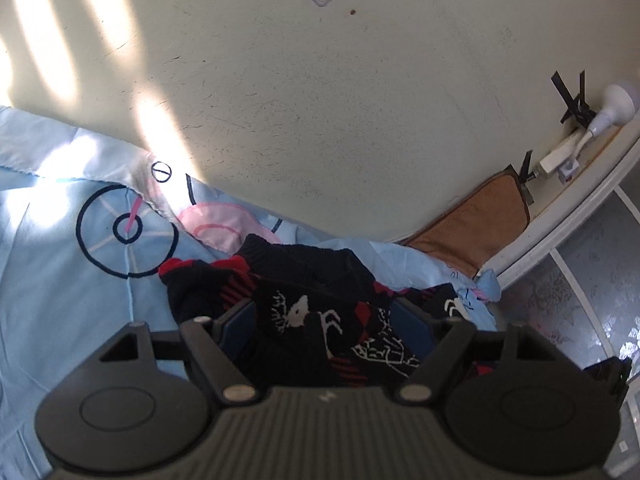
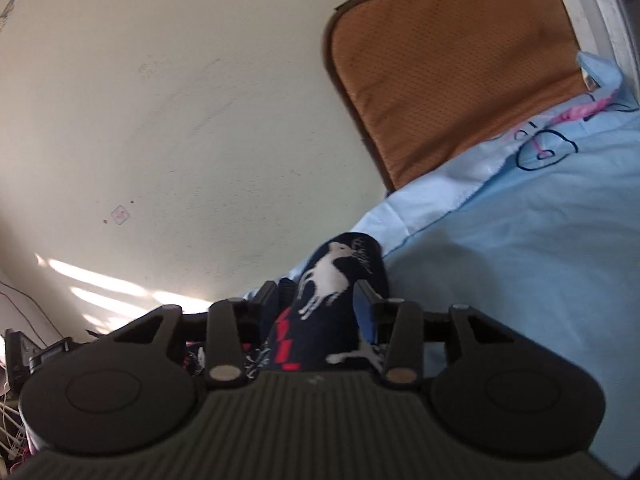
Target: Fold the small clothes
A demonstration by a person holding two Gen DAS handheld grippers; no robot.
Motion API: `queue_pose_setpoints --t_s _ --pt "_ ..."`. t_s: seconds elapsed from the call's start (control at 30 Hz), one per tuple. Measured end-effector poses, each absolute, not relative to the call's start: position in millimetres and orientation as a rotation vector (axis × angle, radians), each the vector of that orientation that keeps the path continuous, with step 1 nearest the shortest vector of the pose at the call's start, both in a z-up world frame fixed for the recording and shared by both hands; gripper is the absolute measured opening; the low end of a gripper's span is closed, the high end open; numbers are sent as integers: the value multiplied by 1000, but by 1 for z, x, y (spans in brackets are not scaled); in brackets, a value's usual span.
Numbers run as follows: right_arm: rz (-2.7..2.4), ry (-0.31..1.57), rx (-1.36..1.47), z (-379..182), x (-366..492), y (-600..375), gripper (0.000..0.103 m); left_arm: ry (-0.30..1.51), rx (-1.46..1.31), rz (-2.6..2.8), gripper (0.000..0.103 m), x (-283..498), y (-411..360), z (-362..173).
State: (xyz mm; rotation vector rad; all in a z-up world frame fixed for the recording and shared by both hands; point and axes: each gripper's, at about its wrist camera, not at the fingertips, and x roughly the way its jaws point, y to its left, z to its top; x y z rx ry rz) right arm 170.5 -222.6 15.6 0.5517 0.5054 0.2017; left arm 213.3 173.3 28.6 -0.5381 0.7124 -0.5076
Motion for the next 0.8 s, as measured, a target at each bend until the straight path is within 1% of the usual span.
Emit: queue_pose_setpoints --t_s 0.03,0.07,0.1,0.17,0.3,0.4,0.47,0.5,0.57,0.6,0.63,0.67,0.7,0.77,0.8 --pt "216 554 541 7 177 -218 24 718 -507 -506 77 212 167 30" --pt "224 619 515 -7 186 -208 24 723 -481 -502 78 211 162 30" --pt "218 636 472 -14 187 -198 25 727 -459 -494 78 210 158 30" --pt "188 602 339 -12 188 -181 26 739 -401 -447 78 208 151 29" --pt "181 641 382 -2 190 -194 30 736 -356 -358 76 197 148 32" --pt "192 537 415 15 181 -207 30 691 -322 -295 76 177 144 42" --pt "210 507 392 23 181 -205 31 674 -303 -271 76 164 138 45" --pt "224 510 386 23 183 -202 31 670 -293 -255 74 159 134 44" --pt "279 557 387 16 194 -193 30 673 -257 -195 63 154 123 40" --pt "302 600 378 8 202 -187 28 685 -233 -169 47 155 118 36" --pt "315 652 365 -3 211 -180 28 693 -200 -136 22 155 113 30" --pt "316 616 337 -10 210 -173 26 690 -160 -94 12 155 110 26" --pt "311 614 307 -9 211 -170 26 676 -144 -60 11 153 111 23" --pt "303 645 335 4 211 -169 27 645 -203 -31 10 144 123 24" --pt "343 616 356 12 204 -171 26 612 -238 -4 10 136 131 28"
